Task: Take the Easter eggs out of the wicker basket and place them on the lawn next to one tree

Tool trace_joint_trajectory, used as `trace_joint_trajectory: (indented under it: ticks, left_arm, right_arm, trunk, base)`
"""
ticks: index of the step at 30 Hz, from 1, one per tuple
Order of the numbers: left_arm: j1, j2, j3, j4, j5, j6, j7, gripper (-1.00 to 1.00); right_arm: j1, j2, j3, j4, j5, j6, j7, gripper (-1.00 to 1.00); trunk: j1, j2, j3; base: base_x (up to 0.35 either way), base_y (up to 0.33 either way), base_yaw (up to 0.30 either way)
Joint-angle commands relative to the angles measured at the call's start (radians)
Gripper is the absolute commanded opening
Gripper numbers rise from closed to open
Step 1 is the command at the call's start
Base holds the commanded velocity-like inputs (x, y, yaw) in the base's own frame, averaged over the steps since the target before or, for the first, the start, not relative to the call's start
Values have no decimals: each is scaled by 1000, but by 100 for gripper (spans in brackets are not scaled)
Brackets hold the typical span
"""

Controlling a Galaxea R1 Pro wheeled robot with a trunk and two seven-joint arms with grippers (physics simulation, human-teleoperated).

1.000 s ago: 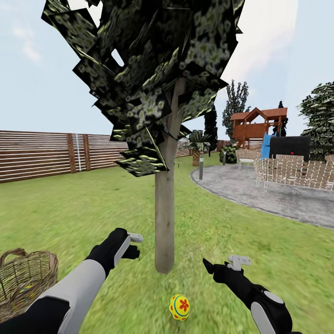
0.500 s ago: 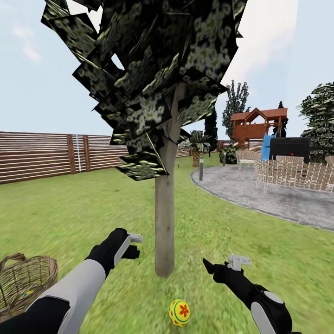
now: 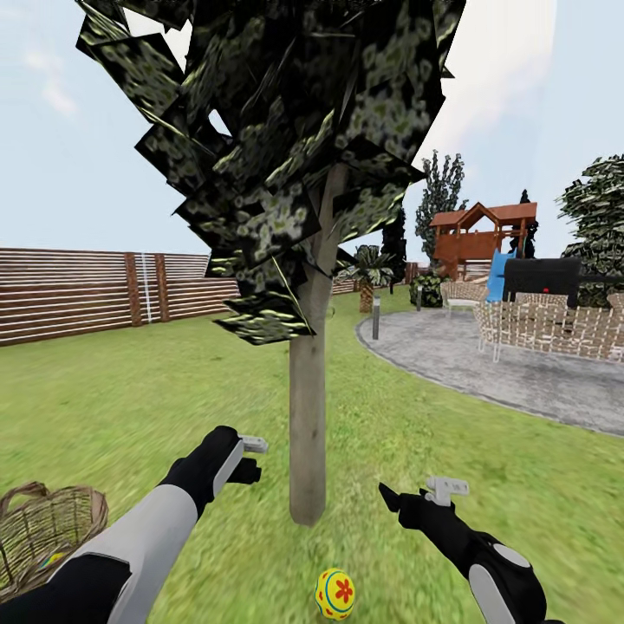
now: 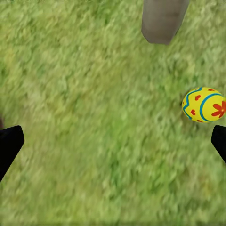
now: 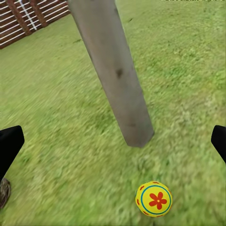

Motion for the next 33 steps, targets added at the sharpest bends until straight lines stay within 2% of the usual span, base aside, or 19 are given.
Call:
trace_joint_trajectory:
  ticks: [1,33]
  left_arm:
    - [-1,1,-6,-1,10,4,8,100]
    - [-1,1,-7,-1,10,2,8,100]
  right_arm:
    - [0,-1,0,-1,-1,4,1,100]
    - [0,11,4,-1,0,3,-6,100]
  trunk:
    - [-4,7,2]
    - [-127,231,102]
  base:
    - [0,0,0]
    - [0,0,0]
